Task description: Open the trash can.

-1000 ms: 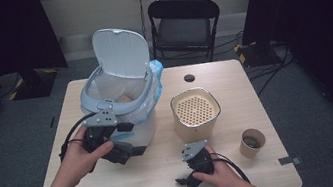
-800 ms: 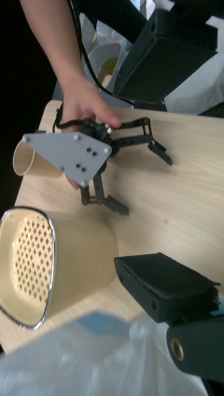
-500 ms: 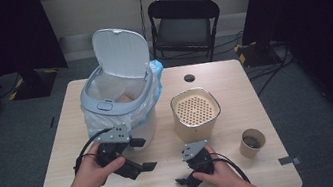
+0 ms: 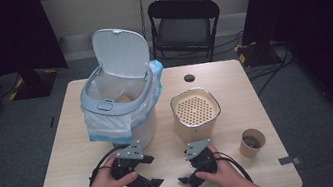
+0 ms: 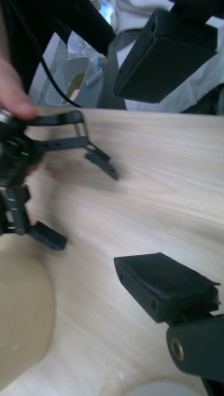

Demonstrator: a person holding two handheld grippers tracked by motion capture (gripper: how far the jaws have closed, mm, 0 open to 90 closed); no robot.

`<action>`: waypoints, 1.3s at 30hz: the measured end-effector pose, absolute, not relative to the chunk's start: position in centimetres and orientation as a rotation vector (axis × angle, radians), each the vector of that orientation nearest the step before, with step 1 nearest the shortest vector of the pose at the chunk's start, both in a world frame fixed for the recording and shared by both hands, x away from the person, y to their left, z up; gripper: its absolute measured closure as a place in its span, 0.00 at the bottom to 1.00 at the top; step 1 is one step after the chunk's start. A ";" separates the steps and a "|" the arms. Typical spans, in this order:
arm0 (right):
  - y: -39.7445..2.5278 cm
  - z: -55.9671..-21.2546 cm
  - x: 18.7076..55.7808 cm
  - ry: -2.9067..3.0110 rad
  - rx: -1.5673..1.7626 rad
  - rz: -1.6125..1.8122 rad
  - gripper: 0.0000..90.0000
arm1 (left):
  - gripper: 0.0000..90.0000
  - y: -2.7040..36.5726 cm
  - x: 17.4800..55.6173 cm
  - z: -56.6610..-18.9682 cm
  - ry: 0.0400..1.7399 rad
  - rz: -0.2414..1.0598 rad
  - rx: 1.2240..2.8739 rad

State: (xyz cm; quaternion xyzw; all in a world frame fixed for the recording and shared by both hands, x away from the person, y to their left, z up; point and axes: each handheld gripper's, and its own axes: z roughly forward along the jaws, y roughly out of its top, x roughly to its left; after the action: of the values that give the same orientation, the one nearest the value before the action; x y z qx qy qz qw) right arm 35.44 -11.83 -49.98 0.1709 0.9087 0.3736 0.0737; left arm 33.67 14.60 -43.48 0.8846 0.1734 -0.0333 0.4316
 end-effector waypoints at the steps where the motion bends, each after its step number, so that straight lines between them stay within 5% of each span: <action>1: -11.9 -49.9 35.5 2.727 0.518 1.118 0.07 | 0.17 14.5 33.7 -44.0 0.435 -0.087 2.202; 4: -12.3 -49.6 35.6 2.720 0.539 1.128 0.19 | 0.17 14.4 33.7 -45.2 0.437 -0.095 2.221; 39: -18.5 -46.0 35.2 2.741 0.596 1.106 0.16 | 0.14 14.8 34.6 -49.9 0.301 0.112 2.314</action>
State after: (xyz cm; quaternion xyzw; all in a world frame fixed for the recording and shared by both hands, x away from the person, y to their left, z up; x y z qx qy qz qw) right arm 35.24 -18.53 -46.03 0.1972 0.9073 0.3661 0.0633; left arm 34.64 14.85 -49.93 0.9113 0.1185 0.0441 0.3919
